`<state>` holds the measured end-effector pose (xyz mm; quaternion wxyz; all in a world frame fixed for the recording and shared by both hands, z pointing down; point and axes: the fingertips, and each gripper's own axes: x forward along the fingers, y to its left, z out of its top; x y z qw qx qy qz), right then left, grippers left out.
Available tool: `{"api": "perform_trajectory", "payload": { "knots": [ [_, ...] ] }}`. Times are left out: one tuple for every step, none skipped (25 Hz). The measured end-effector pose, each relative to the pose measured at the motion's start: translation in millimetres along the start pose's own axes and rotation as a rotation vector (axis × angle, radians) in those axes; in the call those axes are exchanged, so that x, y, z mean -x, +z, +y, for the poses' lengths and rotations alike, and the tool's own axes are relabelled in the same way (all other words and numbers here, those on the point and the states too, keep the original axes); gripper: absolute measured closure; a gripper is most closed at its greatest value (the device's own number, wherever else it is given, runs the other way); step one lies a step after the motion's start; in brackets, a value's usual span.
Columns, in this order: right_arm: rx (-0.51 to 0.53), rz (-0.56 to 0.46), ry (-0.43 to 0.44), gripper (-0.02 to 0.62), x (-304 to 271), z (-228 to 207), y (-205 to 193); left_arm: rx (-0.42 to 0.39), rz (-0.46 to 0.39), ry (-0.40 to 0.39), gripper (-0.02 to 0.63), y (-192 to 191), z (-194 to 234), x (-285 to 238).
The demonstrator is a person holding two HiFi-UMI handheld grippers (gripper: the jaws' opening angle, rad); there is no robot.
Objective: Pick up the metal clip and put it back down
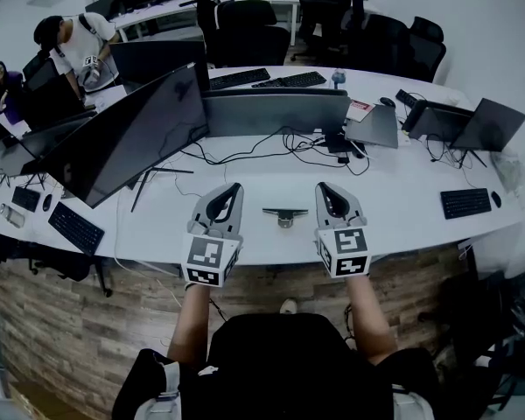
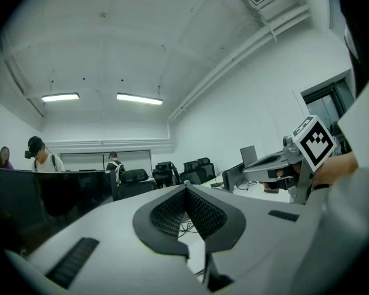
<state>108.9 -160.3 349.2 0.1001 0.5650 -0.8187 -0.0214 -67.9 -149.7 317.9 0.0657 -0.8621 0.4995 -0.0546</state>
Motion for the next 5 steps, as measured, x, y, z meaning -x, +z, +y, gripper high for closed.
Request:
{"api": "perform_trajectory", "payload": {
  "knots": [
    [-0.001,0.0,-0.001,0.572,0.6,0.0,-0.2,-0.002,-0.001,0.001,0.594,0.6,-0.3,0.4],
    [-0.003,0.0,-0.002,0.571,1.2,-0.1,-0.3,-0.004,-0.002,0.001,0.594,1.2,-0.4,0.7],
    [-0.004,-0.001,-0.003,0.571,1.7,-0.1,-0.2,-0.005,-0.002,0.002,0.594,1.8,-0.4,0.8],
    [-0.004,-0.002,-0.004,0.571,2.2,-0.1,0.1,-0.006,-0.003,0.002,0.594,2.4,-0.4,0.8],
    [-0.005,-0.003,-0.005,0.572,2.6,0.0,0.3,-0.007,-0.004,0.002,0.594,3.0,-0.4,0.9]
  ]
}}
